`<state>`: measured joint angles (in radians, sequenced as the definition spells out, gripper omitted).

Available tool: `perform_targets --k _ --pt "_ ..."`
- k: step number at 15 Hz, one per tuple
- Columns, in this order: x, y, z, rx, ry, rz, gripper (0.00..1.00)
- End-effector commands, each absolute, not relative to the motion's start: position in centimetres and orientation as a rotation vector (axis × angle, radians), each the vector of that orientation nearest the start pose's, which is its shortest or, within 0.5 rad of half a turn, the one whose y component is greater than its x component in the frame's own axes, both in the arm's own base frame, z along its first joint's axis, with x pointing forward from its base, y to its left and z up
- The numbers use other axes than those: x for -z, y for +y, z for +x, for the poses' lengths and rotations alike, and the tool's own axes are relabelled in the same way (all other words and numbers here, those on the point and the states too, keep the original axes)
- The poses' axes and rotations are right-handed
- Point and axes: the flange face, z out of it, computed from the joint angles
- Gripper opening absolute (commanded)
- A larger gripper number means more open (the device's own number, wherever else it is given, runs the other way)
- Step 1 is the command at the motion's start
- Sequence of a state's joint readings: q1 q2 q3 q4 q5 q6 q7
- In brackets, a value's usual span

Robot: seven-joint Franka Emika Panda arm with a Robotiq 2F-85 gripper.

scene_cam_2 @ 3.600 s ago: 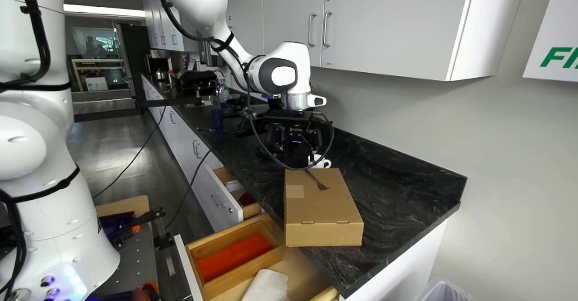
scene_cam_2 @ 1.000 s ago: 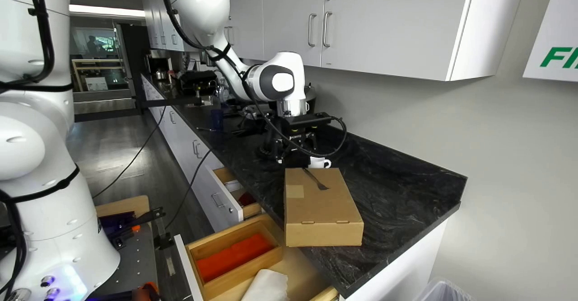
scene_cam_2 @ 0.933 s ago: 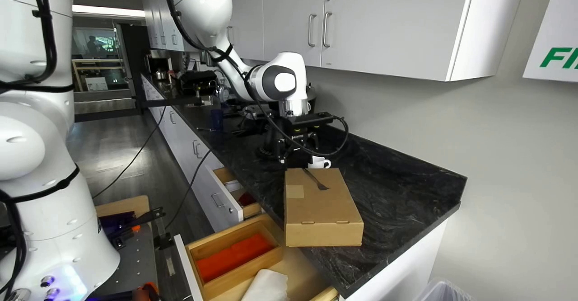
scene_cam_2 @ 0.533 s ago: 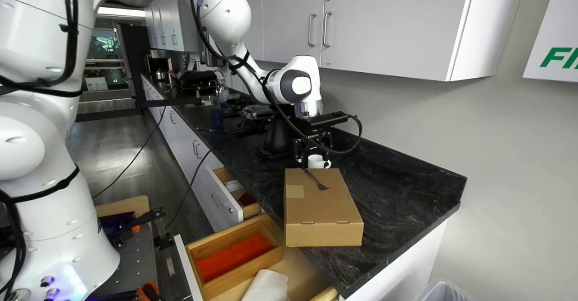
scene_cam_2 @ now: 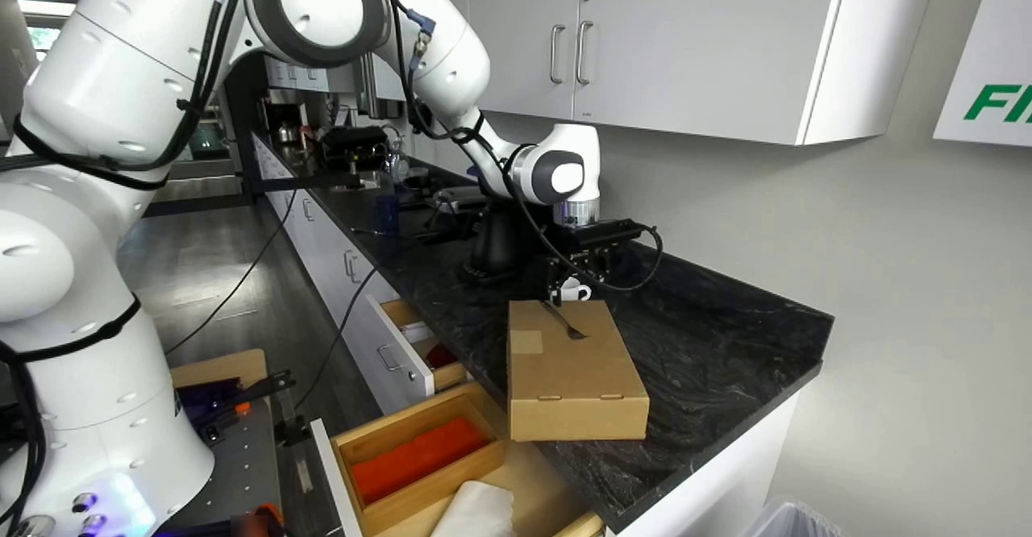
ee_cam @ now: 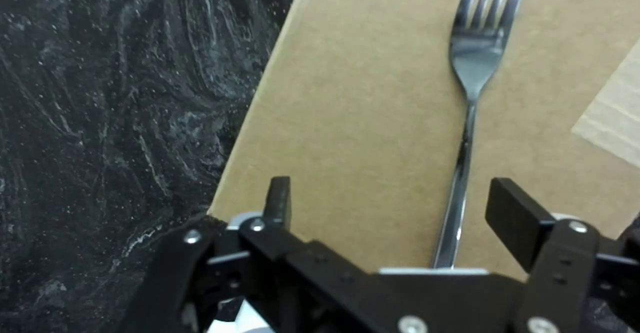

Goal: Pick the fork and put it in the drawer

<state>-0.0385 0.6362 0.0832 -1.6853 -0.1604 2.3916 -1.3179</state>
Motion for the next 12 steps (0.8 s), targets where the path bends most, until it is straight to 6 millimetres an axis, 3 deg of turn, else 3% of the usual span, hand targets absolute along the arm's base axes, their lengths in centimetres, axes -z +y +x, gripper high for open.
perform_targets --k 1,6,12 --pt "-23.6 2.8 70.5 0.049 -2.038 -2.366 1.00" --pt "-25.2 2.7 71.0 -0.021 -1.955 -2.344 1.00" --pt "-25.9 1.6 69.8 -0.088 -1.894 -2.292 1.00"
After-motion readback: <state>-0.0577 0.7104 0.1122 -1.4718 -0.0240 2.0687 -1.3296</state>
